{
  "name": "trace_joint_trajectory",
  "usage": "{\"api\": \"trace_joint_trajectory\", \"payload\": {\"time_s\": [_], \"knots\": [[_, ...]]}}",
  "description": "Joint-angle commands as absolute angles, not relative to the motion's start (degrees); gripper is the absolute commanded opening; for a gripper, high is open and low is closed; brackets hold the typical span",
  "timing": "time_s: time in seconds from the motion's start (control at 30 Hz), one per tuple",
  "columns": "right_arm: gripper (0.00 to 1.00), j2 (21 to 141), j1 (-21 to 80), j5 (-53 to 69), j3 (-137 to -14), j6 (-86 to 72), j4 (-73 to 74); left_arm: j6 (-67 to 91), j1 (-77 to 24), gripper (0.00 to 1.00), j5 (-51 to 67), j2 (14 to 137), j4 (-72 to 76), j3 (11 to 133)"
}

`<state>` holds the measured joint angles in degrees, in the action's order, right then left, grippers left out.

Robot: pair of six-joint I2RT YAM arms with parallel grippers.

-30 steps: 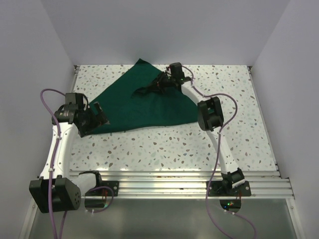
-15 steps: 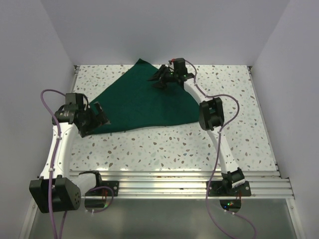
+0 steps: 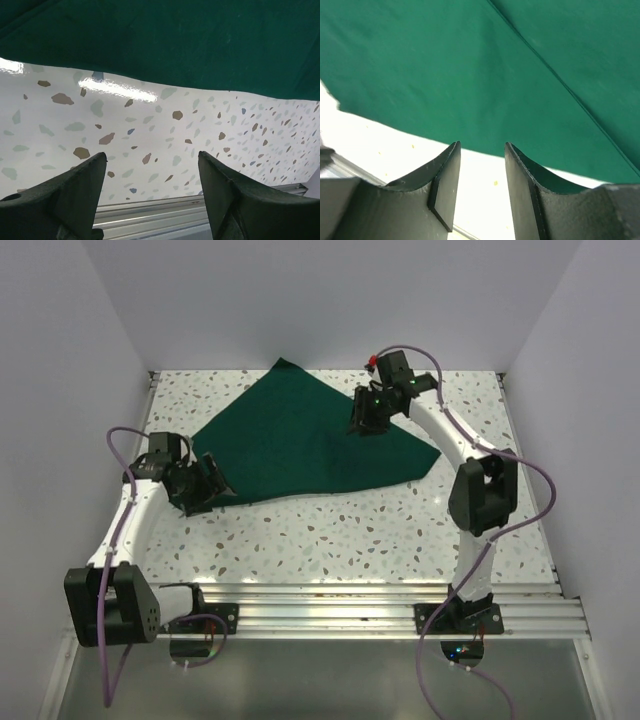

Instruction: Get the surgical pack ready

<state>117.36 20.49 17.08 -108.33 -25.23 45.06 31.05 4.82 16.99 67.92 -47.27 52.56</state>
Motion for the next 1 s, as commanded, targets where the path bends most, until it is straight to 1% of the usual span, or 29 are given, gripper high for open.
{"api": "trace_joint_trajectory", "payload": {"time_s": [0.0,0.03,0.13,0.27,0.37,0.5,0.57,0.73,0.97], "knots": [[0.45,113.6,20.2,10.2,-102.1,-18.5,49.4,32.6,3.5,0.77,18.7,71.0,-42.1,51.2],[0.47,114.1,20.2,9.8,-102.0,-18.1,50.4,32.9,3.1,0.77,18.5,72.6,-41.2,51.2],[0.49,115.0,20.4,8.3,-101.5,-16.6,54.7,32.9,2.8,0.77,17.8,75.7,-40.2,52.0],[0.48,114.1,21.0,6.2,-99.8,-16.9,54.4,32.7,2.8,0.78,17.2,79.3,-38.8,53.5],[0.47,115.4,22.2,5.0,-100.7,-17.7,55.2,33.1,2.8,0.76,18.4,81.9,-37.0,54.4],[0.46,119.6,23.9,2.3,-103.4,-19.2,56.7,33.8,2.9,0.68,20.3,85.6,-34.5,55.1],[0.46,120.8,24.2,1.1,-103.9,-19.9,57.0,33.8,3.3,0.67,21.5,87.7,-34.0,55.6],[0.46,123.3,24.1,-1.2,-103.5,-20.5,57.0,32.2,5.0,0.67,20.7,91.0,-34.5,57.7],[0.46,124.5,22.4,-5.2,-102.3,-20.5,57.0,29.0,8.7,0.68,20.8,94.7,-35.0,56.9]]}}
